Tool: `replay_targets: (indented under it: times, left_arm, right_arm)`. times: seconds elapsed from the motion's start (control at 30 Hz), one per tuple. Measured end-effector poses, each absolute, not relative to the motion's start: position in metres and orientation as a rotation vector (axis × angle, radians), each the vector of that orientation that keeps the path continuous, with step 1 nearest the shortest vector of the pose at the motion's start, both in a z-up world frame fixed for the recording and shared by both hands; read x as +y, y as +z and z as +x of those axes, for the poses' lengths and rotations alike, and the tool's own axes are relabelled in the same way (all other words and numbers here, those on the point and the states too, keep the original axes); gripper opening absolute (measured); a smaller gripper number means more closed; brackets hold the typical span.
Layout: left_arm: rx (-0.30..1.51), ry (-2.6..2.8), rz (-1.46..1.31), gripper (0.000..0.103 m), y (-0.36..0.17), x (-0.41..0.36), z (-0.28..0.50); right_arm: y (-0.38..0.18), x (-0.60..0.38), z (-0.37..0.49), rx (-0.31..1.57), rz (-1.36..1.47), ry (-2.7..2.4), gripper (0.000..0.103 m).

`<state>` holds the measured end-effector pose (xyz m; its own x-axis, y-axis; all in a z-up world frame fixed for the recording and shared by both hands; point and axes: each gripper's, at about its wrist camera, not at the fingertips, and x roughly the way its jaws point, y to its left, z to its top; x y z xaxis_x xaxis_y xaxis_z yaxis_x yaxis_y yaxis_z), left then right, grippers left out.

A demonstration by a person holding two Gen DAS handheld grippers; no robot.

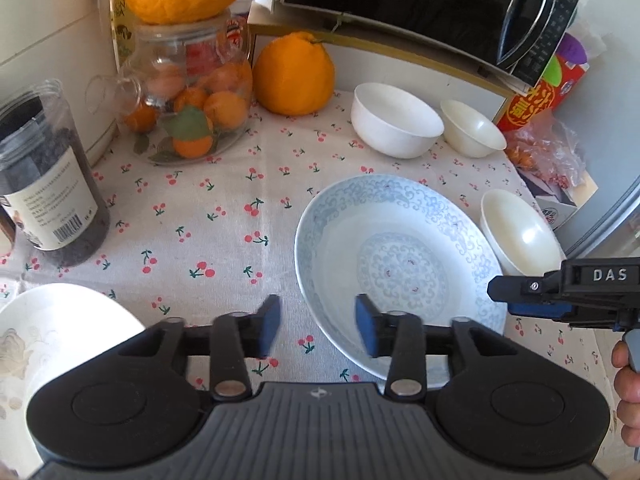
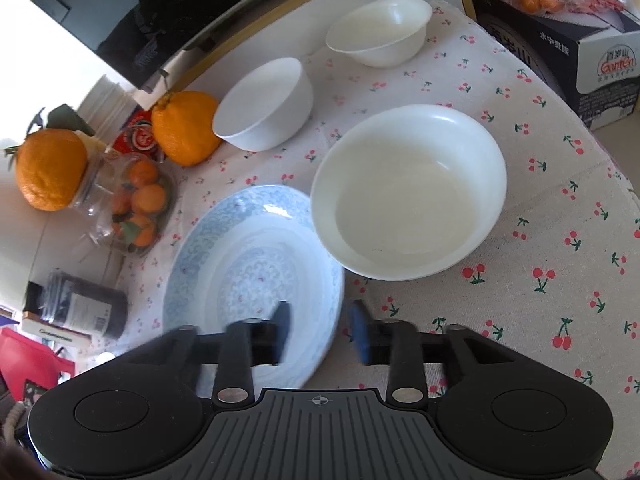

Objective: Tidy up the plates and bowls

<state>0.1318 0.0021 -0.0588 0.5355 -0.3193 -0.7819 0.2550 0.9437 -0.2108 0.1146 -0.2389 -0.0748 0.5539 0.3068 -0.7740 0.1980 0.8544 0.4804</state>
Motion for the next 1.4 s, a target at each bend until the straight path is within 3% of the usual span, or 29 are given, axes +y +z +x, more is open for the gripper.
replay_targets:
  times: [0.07, 0.23, 0.33, 0.4, 0.5, 0.57, 1.23, 1.4]
  left_arm:
    - [0.941, -0.349, -0.07, 0.052, -0.056, 0.004, 0.127]
    - [0.928, -0.376, -0.058, 0.064, -0.048, 0.011, 0.111]
    - [0.914, -0.386, -0.047, 0.077, -0.042, 0.018, 0.099]
    - [0.905, -0.384, -0.039, 0.087, -0.039, 0.023, 0.091]
    - [0.904, -0.387, -0.043, 0.092, -0.035, 0.032, 0.078]
    - [0.905, -0.387, -0.057, 0.094, -0.033, 0.04, 0.071]
    - [1.018, -0.442, -0.06, 0.095, -0.057, 0.076, -0.001]
    - [1.04, -0.473, -0.095, 0.083, -0.065, 0.079, -0.004]
  right_arm:
    - [-0.071, -0.239, 0.11, 0.992, 0.555, 0.077, 0.055]
    - [-0.066, -0.239, 0.096, 0.995, 0.543, 0.106, 0.062]
    - [-0.061, -0.235, 0.089, 0.992, 0.521, 0.135, 0.074]
    - [-0.057, -0.231, 0.084, 0.987, 0.49, 0.167, 0.076]
    - [-0.052, -0.221, 0.074, 0.976, 0.413, 0.213, 0.078]
    - [-0.05, -0.214, 0.065, 0.965, 0.363, 0.238, 0.086]
    - [-0.066, -0.171, 0.007, 1.02, 0.24, 0.418, 0.087]
    - [-0.076, -0.167, 0.005, 1.037, 0.259, 0.416, 0.087]
